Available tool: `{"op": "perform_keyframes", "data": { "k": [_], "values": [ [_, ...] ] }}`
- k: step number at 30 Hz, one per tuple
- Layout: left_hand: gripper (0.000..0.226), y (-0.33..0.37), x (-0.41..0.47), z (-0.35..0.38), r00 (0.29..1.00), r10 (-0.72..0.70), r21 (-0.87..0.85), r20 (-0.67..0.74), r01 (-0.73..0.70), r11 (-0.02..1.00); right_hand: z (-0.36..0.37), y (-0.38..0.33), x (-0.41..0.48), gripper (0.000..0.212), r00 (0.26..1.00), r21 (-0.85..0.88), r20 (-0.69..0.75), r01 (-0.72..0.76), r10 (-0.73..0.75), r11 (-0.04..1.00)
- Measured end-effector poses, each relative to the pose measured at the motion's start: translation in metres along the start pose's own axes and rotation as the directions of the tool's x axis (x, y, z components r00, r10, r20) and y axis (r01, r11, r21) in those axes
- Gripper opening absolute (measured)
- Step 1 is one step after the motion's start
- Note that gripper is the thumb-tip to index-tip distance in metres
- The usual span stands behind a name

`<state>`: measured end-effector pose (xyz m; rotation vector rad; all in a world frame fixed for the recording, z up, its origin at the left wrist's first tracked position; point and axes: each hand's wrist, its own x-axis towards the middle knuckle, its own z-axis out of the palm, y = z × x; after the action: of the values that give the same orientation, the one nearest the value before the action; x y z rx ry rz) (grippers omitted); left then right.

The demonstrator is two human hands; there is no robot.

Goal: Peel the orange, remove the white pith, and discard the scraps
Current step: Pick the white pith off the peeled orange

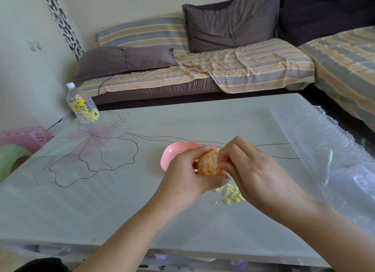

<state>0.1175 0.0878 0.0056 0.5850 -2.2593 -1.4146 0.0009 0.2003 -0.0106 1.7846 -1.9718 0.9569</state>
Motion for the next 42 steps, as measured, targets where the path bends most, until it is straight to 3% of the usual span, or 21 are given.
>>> {"op": "perform_keyframes", "data": {
  "k": [4, 8, 13, 20, 22, 26, 29, 32, 37, 42],
  "values": [
    [0.049, -0.001, -0.001, -0.001, 0.999, -0.022, 0.094, 0.032, 0.019, 0.995, 0.003, 0.006, 0.002, 0.014, 0.999, 0.003, 0.008, -0.036, 0.036, 0.999],
    [0.051, -0.007, -0.002, -0.003, 1.0, -0.023, 0.114, 0.018, 0.021, 0.993, 0.003, 0.016, 0.003, 0.013, 0.984, 0.039, -0.035, -0.175, 0.176, 0.984],
    [0.057, -0.013, 0.0, -0.013, 1.0, -0.021, 0.042, 0.02, 0.02, 0.999, 0.005, 0.031, 0.004, 0.013, 0.909, 0.044, 0.124, -0.405, 0.397, 0.913],
    [0.055, -0.018, -0.003, -0.02, 0.994, -0.108, -0.124, -0.023, 0.105, 0.987, 0.027, 0.037, 0.0, 0.053, 0.78, -0.042, 0.37, -0.528, 0.504, 0.848],
    [0.056, -0.019, -0.005, -0.021, 0.988, -0.155, -0.177, -0.004, 0.152, 0.973, 0.03, 0.037, 0.0, 0.045, 0.768, -0.086, 0.361, -0.538, 0.529, 0.839],
    [0.056, -0.022, -0.006, -0.023, 0.978, -0.206, -0.248, 0.024, 0.205, 0.947, 0.025, 0.033, 0.008, 0.017, 0.791, -0.129, 0.281, -0.53, 0.544, 0.838],
    [0.048, -0.023, -0.006, -0.025, 0.968, -0.251, -0.318, 0.022, 0.245, 0.916, 0.024, 0.032, 0.013, 0.025, 0.862, -0.127, 0.248, -0.423, 0.442, 0.897],
    [0.031, -0.023, -0.006, -0.028, 0.96, -0.279, -0.324, 0.008, 0.267, 0.908, 0.021, 0.03, 0.014, 0.026, 0.92, -0.013, 0.132, -0.37, 0.368, 0.929],
    [0.024, -0.022, -0.005, -0.028, 0.951, -0.308, -0.331, -0.012, 0.287, 0.899, 0.012, 0.024, 0.018, 0.01, 0.96, 0.076, -0.005, -0.28, 0.282, 0.957],
    [0.023, -0.022, 0.0, -0.025, 0.953, -0.303, -0.347, -0.01, 0.281, 0.895, 0.006, 0.016, 0.02, 0.014, 0.98, 0.092, -0.02, -0.196, 0.199, 0.976]
  ]
}}
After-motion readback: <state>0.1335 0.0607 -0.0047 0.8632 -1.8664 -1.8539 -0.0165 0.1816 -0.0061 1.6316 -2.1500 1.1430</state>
